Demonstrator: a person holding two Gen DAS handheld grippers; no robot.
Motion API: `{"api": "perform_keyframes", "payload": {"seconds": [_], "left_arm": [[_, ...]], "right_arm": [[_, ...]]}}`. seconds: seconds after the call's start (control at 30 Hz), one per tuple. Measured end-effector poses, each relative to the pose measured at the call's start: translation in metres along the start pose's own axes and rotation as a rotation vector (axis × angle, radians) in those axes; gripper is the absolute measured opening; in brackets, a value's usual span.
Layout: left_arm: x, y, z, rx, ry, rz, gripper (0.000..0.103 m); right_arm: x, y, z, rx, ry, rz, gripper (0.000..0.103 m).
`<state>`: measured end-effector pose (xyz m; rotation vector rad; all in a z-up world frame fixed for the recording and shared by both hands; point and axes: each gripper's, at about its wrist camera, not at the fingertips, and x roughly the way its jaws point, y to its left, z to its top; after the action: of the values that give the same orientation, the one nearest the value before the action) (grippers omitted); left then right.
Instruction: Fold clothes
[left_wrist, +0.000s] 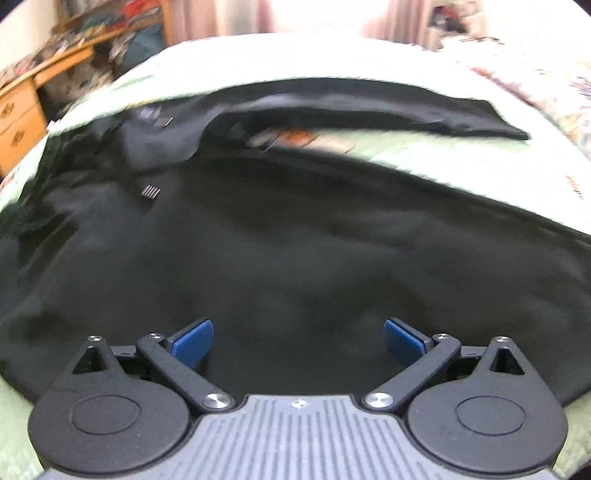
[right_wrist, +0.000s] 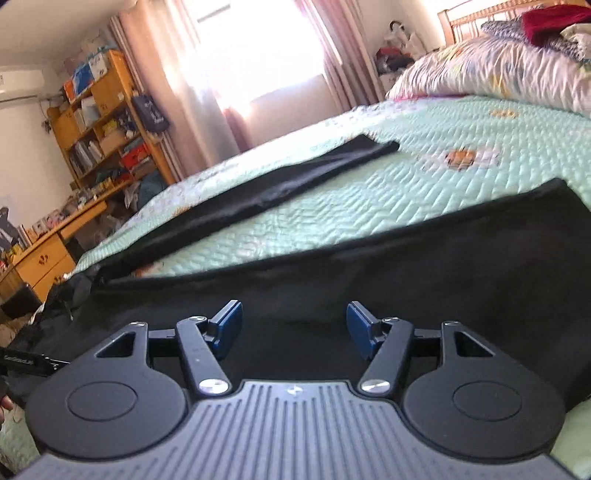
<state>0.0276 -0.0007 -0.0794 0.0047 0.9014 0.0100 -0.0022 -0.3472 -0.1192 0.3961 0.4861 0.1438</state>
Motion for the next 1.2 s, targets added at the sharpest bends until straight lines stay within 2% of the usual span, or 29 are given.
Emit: {"api": "perform_keyframes", "payload": {"seconds": [0.07, 0.13, 0.23, 0.37, 0.5, 0.57, 0.7, 0.77, 0.83, 0.9, 0.93, 0.97, 1.03, 1.1, 1.13, 1.17, 1.2], "left_arm": [[0.004, -0.013, 0.000, 0.064, -0.003, -0.004, 0.101], [0.021, -0.019, -0.005, 0.079, 0.051, -0.012, 0.102], [0.027, -0.020, -0.009, 0.070, 0.045, -0.011, 0.103], [0.021, -0.017, -0.004, 0.052, 0.052, -0.016, 0.100], [0.008, -0.023, 0.001, 0.057, -0.016, -0.048, 0.099], [0.010, -0.032, 0.004, 0.094, -0.033, -0.051, 0.099], [0.019, -0.054, 0.008, 0.181, -0.036, -0.078, 0.100], [0.032, -0.062, 0.005, 0.217, 0.002, -0.075, 0.103], [0.042, -0.062, 0.003, 0.190, 0.007, -0.079, 0.103], [0.044, -0.058, 0.006, 0.164, 0.015, -0.093, 0.103], [0.046, -0.057, 0.008, 0.151, 0.019, -0.100, 0.103], [0.045, -0.056, 0.008, 0.153, 0.022, -0.099, 0.103], [0.044, -0.055, 0.008, 0.156, 0.025, -0.099, 0.103], [0.041, -0.054, 0.010, 0.148, 0.024, -0.098, 0.102], [0.040, -0.053, 0.010, 0.143, 0.024, -0.098, 0.102], [0.038, -0.053, 0.012, 0.141, 0.022, -0.100, 0.100], [0.035, -0.053, 0.016, 0.139, 0.018, -0.106, 0.097]], "right_arm": [[0.002, -0.007, 0.002, 0.018, 0.004, -0.013, 0.065], [0.012, -0.018, 0.000, 0.038, 0.050, -0.038, 0.066], [0.013, -0.039, -0.004, 0.118, 0.031, 0.029, 0.065], [0.006, -0.039, 0.006, 0.171, 0.024, 0.013, 0.065], [-0.004, -0.023, 0.019, 0.123, -0.042, 0.049, 0.066], [0.000, -0.024, 0.022, 0.120, -0.047, 0.052, 0.066], [0.004, -0.046, 0.025, 0.159, -0.035, -0.026, 0.066], [0.003, -0.060, 0.033, 0.165, -0.031, -0.059, 0.065], [0.009, -0.079, 0.038, 0.186, -0.004, -0.087, 0.063], [0.015, -0.105, 0.039, 0.256, 0.006, -0.102, 0.042], [0.017, -0.117, 0.040, 0.298, 0.002, -0.111, 0.017], [0.018, -0.124, 0.042, 0.327, -0.002, -0.125, 0.005], [0.018, -0.136, 0.043, 0.400, -0.016, -0.126, 0.004], [0.016, -0.133, 0.042, 0.426, -0.036, -0.126, 0.009], [0.019, -0.125, 0.043, 0.428, -0.040, -0.101, 0.017], [0.022, -0.116, 0.044, 0.429, -0.045, -0.075, 0.030], [0.024, -0.107, 0.045, 0.430, -0.049, -0.050, 0.036]]}}
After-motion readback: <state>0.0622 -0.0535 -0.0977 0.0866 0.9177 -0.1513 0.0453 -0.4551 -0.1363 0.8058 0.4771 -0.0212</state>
